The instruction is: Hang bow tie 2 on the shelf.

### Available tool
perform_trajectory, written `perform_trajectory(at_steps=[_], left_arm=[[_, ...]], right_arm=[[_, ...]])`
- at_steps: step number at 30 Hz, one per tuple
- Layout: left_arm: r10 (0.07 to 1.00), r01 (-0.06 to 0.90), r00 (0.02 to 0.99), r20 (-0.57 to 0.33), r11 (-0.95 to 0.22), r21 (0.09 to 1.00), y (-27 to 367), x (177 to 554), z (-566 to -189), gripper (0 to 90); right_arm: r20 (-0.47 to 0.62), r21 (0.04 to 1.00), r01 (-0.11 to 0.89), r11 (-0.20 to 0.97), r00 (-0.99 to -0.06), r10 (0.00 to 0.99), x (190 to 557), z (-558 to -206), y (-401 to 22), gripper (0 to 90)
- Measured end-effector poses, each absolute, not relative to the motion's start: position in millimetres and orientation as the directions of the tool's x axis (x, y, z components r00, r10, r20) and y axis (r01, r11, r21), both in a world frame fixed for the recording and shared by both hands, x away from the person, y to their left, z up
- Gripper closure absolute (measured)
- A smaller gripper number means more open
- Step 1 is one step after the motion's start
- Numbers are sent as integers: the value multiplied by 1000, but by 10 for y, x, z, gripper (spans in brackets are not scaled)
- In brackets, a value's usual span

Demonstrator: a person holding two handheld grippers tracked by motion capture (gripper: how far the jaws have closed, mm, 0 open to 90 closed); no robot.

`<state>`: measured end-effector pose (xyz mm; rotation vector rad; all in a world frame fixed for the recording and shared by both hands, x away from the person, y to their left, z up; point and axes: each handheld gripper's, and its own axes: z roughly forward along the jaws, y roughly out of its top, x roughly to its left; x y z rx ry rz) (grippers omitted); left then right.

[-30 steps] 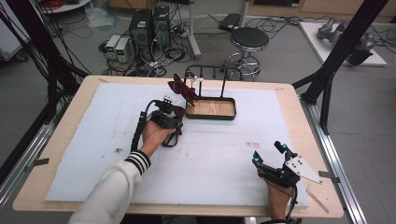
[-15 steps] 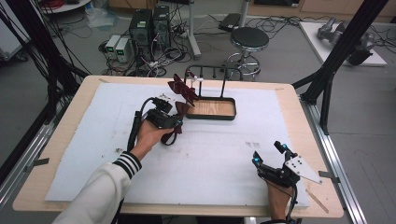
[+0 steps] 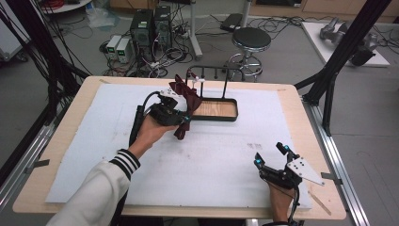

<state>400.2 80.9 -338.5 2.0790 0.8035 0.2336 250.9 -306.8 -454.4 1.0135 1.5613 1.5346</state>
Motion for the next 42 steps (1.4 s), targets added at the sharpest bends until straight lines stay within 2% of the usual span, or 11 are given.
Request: perform_trajectory(at_steps=[17,42], left_arm=[[550,361,832,-76,-432,827,519,4051,-3107,768],[502,300,862,-73,-388,871,97,4268,-2824,767]], right_arm=[[36,999,44,-19,-437,899,2507,-4546,-3070,97],[39,999,43,-23,-439,898,2505,-4546,-3070,97]])
